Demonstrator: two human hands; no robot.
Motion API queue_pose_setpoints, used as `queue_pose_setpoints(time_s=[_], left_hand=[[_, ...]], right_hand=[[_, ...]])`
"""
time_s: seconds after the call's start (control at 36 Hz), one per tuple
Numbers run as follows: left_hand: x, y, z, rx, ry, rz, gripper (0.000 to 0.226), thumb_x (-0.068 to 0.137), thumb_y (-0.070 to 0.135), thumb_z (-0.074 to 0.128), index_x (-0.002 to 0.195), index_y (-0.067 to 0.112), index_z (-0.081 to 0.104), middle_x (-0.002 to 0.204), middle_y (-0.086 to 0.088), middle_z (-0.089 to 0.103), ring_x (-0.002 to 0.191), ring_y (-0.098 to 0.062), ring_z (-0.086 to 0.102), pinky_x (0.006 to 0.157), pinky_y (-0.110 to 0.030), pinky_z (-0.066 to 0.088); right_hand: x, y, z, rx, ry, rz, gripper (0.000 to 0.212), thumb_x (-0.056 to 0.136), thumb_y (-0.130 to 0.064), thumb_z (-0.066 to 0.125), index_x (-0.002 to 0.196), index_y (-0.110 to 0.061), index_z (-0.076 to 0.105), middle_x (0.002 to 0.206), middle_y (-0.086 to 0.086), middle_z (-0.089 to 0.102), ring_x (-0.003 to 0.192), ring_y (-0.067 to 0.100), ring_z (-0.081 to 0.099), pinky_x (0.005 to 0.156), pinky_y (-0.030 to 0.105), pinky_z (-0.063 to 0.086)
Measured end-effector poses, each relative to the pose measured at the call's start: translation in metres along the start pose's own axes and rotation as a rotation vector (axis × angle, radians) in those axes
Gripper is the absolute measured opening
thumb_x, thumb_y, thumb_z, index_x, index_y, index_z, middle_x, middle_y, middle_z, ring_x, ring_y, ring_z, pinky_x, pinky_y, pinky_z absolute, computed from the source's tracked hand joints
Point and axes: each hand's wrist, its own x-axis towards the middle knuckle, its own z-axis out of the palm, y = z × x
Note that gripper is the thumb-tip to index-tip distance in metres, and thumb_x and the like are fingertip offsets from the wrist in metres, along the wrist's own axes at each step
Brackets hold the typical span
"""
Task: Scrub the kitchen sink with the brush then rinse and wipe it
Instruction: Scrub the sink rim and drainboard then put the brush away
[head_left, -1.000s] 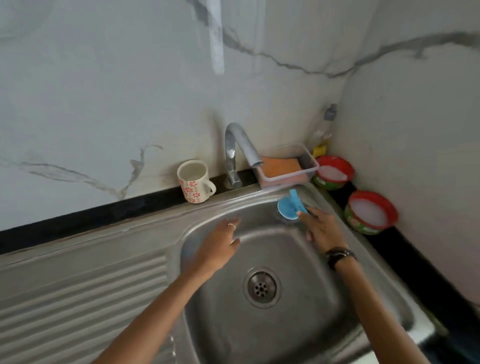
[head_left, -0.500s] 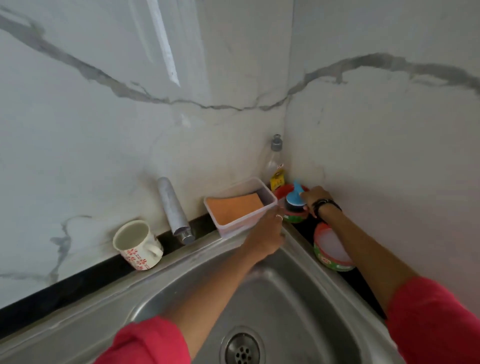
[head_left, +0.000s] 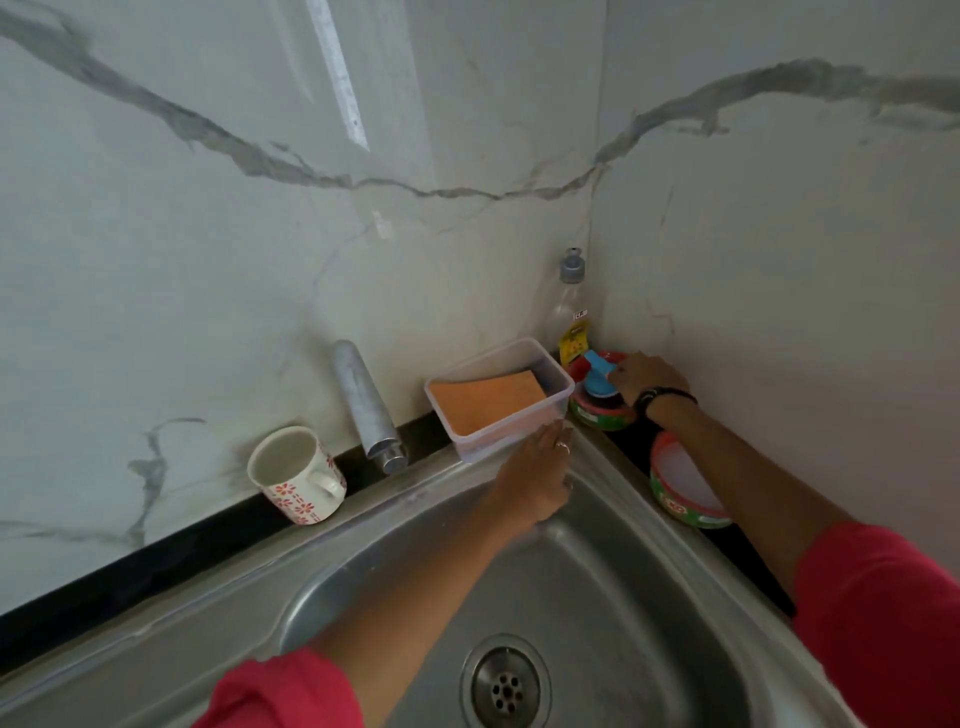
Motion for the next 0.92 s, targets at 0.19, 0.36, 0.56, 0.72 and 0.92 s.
queue_pose_setpoints(time_s=[0.19,0.36,0.56,0.72,0.92], left_hand=[[-0.059,-0.011,-0.004,-0.142,0.113,-0.039,0.068,0.093,0.019,0.053,0.149,0.016,0.013,0.158,-0.002,0.008,0.145,-0.017,0.009,0.115,-0.028,0.010],[-0.121,-0.025,0.008,-0.211,0.178,-0.099,0.063,0.096,0.021,0.047,0.150,0.017,0.013,0.158,0.000,0.008,0.145,-0.013,0.003,0.116,-0.026,0.001],[-0.213,-0.052,0.021,-0.264,0.202,-0.183,0.061,0.098,0.023,0.044,0.149,0.019,0.012,0.157,0.003,0.007,0.145,-0.009,0.000,0.113,-0.019,-0.006],[-0.305,-0.099,0.023,-0.266,0.186,-0.311,0.059,0.098,0.025,0.044,0.149,0.020,0.015,0.157,0.004,0.007,0.145,-0.010,0.000,0.114,-0.020,-0.003],[-0.409,-0.161,0.023,-0.184,0.152,-0.443,0.058,0.100,0.027,0.036,0.149,0.022,0.006,0.157,0.005,-0.005,0.144,-0.008,-0.008,0.108,-0.021,-0.016]], right_hand=[[-0.037,0.015,-0.006,0.160,0.168,-0.089,0.043,0.095,-0.036,0.042,0.131,-0.014,0.052,0.121,0.019,0.059,0.107,0.035,0.057,0.091,0.040,0.046],[-0.110,0.007,-0.008,0.236,0.186,-0.176,0.037,0.095,-0.034,0.043,0.120,-0.012,0.058,0.099,0.021,0.065,0.095,0.038,0.060,0.084,0.043,0.047],[-0.225,-0.042,0.022,0.459,0.000,-0.284,0.014,0.094,-0.028,0.050,0.087,-0.025,0.061,0.053,-0.002,0.052,0.042,0.002,0.046,0.047,0.015,0.032],[-0.283,-0.111,0.083,0.504,-0.227,-0.273,0.023,0.093,-0.034,0.051,0.080,-0.019,0.064,0.051,-0.003,0.051,0.037,0.002,0.041,0.049,0.021,0.034],[-0.313,-0.199,0.166,0.505,-0.384,-0.184,0.034,0.092,-0.030,0.051,0.091,0.001,0.066,0.053,0.001,0.046,0.028,0.002,0.038,0.033,0.013,0.029]])
